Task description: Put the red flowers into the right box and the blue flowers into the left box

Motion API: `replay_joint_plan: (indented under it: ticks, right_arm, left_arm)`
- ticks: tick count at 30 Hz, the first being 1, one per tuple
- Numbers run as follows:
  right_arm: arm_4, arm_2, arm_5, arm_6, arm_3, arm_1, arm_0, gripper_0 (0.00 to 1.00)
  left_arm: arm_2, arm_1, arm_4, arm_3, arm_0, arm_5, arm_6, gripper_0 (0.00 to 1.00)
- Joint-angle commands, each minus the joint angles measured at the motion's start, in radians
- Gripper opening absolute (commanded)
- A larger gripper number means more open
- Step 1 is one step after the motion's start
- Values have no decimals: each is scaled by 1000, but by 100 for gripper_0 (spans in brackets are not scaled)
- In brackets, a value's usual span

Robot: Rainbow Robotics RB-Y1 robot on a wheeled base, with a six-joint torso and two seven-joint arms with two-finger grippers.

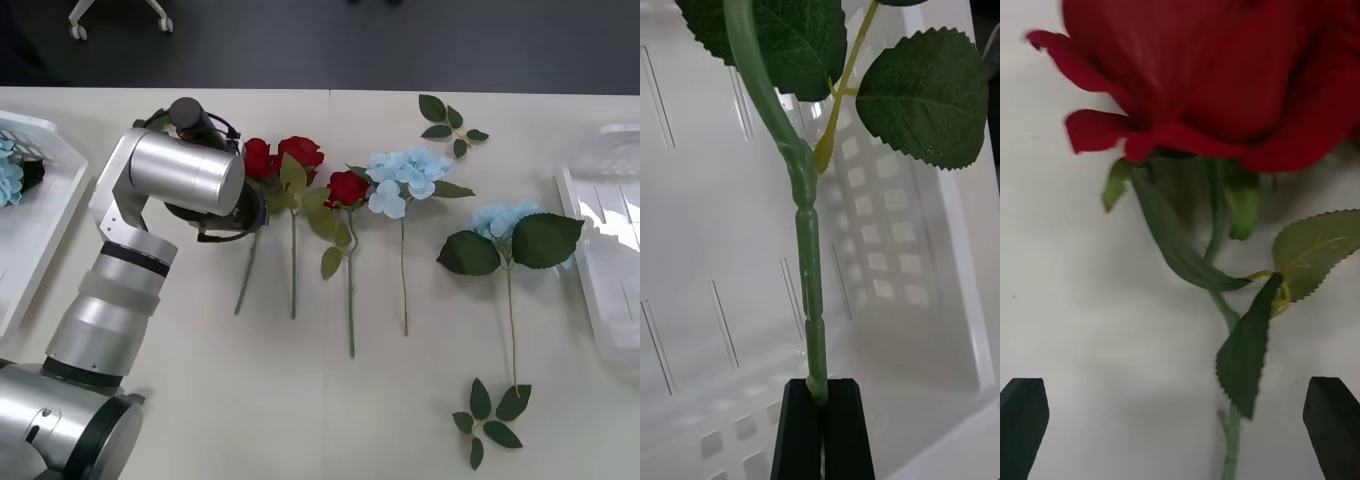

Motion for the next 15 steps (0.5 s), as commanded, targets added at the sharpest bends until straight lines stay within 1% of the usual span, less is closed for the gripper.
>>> replay_joint_plan:
  ticks: [1, 11, 12, 14, 15]
  right_arm:
    - [22, -21, 3, -35, -1, -31, 3, 0]
    - [26, -13, -40, -31, 17, -31, 3, 0]
    - [26, -15, -47, -32, 20, -31, 3, 10]
    - [25, -13, -64, -34, 25, -31, 3, 38]
    - [25, -13, -69, -38, 25, -31, 4, 48]
  left_arm:
    - [0, -40, -39, 15, -28, -23, 62, 100]
    - [-39, -77, -104, 75, -26, -43, 67, 100]
    - [-43, -80, -108, 80, -26, -47, 68, 100]
    - [-46, -86, -114, 90, -28, -55, 70, 100]
    - [-48, -88, -114, 93, -28, -58, 70, 100]
